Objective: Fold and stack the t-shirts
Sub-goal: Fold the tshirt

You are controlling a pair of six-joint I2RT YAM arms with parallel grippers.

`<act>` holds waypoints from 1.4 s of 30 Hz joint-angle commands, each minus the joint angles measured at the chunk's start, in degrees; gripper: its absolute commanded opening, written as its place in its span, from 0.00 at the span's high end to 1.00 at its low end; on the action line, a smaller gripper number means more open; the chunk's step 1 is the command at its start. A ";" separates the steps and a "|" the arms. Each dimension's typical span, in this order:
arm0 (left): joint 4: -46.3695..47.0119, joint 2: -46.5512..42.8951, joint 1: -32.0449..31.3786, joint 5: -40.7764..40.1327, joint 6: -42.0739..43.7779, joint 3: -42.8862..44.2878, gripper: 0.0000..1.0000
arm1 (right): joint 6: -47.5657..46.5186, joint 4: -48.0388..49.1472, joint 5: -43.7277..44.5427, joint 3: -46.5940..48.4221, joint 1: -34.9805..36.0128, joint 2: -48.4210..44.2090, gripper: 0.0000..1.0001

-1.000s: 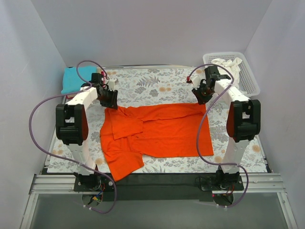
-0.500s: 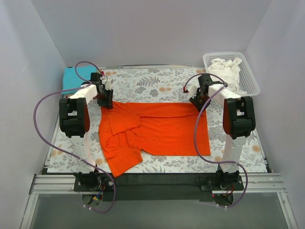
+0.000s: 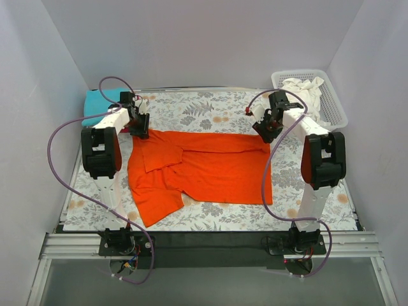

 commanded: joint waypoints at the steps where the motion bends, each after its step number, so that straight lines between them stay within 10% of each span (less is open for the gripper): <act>1: -1.73 -1.00 0.50 -0.79 0.19 -2.01 0.69 | 1.57 -2.67 -4.44 2.31 0.65 -0.44 0.61; 15: -1.56 -1.44 0.50 -0.97 0.62 -3.24 0.68 | -5.29 -3.02 2.14 -8.94 1.97 -1.05 0.69; 42: -2.44 -12.25 -2.57 6.95 2.91 -11.94 0.60 | 5.79 -0.13 3.03 -0.32 2.06 3.52 0.72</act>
